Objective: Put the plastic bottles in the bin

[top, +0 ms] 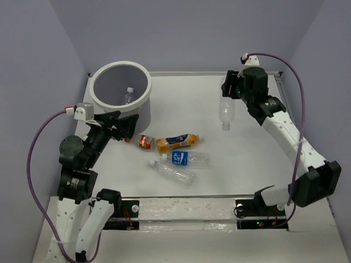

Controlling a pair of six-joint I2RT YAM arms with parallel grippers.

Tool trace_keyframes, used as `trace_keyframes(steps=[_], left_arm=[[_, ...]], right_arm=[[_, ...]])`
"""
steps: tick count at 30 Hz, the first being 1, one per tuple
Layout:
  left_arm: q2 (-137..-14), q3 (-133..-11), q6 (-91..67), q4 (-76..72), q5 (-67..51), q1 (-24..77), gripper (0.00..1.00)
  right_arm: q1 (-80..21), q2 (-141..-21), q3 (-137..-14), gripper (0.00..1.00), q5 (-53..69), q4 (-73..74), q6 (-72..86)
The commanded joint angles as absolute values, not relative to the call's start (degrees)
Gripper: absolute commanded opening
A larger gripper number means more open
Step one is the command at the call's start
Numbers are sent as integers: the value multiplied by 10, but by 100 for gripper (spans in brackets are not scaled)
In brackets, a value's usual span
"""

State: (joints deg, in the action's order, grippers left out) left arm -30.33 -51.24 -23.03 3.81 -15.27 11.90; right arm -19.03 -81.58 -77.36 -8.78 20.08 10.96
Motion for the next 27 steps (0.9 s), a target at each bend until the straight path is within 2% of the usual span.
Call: trace_keyframes(steps=[1, 5, 8, 13, 16, 23, 25, 27], left_arm=[[-259, -485, -230, 119, -220, 121, 99], [-245, -500, -202, 188, -241, 121, 98], [-241, -503, -200, 232, -271, 121, 98], [-235, -469, -197, 289, -300, 124, 98], [-231, -419, -206, 288, -330, 125, 97], [-242, -382, -206, 293, -341, 134, 97], [-246, -380, -200, 293, -340, 136, 97], [-250, -380, -193, 294, -340, 137, 97]], right_arm=[[-272, -758, -834, 43, -47, 155, 125], [-365, -778, -906, 43, -35, 84, 113], [-404, -825, -962, 43, 24, -22, 133], [-443, -981, -1085, 42, 66, -166, 120], [-457, -1057, -1192, 42, 87, -205, 131], [-475, -1280, -1427, 41, 49, -257, 147], [-480, -1313, -1472, 41, 33, -266, 142], [-480, -1337, -1461, 41, 9, -281, 136]])
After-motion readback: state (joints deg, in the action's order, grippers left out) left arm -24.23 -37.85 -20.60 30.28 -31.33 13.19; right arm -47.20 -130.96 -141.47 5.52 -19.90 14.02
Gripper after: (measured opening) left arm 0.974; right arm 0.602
